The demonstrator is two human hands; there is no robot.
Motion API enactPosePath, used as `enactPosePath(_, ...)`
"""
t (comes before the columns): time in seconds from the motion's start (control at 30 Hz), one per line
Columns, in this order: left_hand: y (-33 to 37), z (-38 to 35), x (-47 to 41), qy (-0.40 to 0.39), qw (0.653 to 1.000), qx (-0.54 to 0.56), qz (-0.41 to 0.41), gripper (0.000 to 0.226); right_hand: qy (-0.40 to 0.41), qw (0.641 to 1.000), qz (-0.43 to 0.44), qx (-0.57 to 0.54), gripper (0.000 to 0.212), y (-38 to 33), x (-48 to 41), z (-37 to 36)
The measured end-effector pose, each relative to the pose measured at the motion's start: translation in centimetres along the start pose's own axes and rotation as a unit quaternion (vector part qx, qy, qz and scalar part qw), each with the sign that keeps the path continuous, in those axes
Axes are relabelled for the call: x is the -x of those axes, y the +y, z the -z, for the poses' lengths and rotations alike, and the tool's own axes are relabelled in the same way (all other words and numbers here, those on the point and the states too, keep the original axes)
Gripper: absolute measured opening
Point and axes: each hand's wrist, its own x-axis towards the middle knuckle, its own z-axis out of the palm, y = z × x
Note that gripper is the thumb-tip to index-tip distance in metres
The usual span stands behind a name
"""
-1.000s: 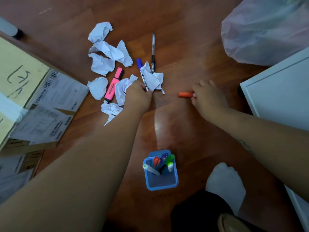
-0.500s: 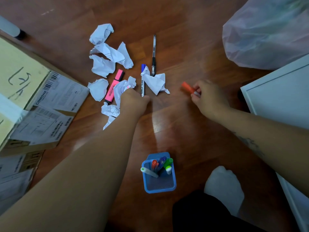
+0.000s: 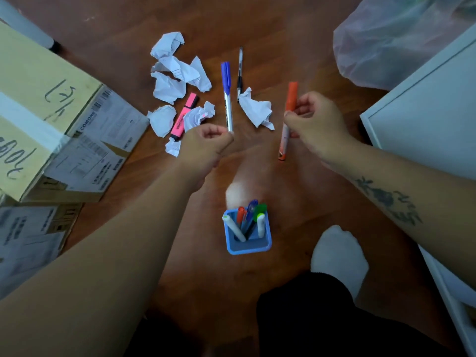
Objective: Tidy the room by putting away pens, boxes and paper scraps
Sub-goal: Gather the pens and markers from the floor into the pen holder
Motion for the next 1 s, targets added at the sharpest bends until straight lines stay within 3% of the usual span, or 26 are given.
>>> enactPosePath(0.17, -0.8, 1.2, 4.2, -0.037, 0.998, 0.022, -0.045, 0.006, -0.049, 0.994, 0.036, -0.087, 0.018, -2.0, 4.3, -0.3)
enactPosePath(0.3, -2.7, 1.5, 8.5, -0.062, 0.997, 0.036, -0.041, 0.008, -0.094, 0.990, 0.059, -0.086, 0.020, -2.2, 8.0, -0.1)
enactPosePath(0.77, -9.5, -0.1, 16.3, 0.023, 0.998, 0.062, -0.020, 0.019, -0.104, 0.985, 0.134, -0.027, 0.024, -0.6, 15.6, 0.8)
enactPosePath(1.0, -9.9, -1.1, 16.1, 0.067, 0.995, 0.025, -0.072, 0.013, -0.150, 0.982, 0.112, 0.040, 0.020, 1.8, 16.4, -0.9)
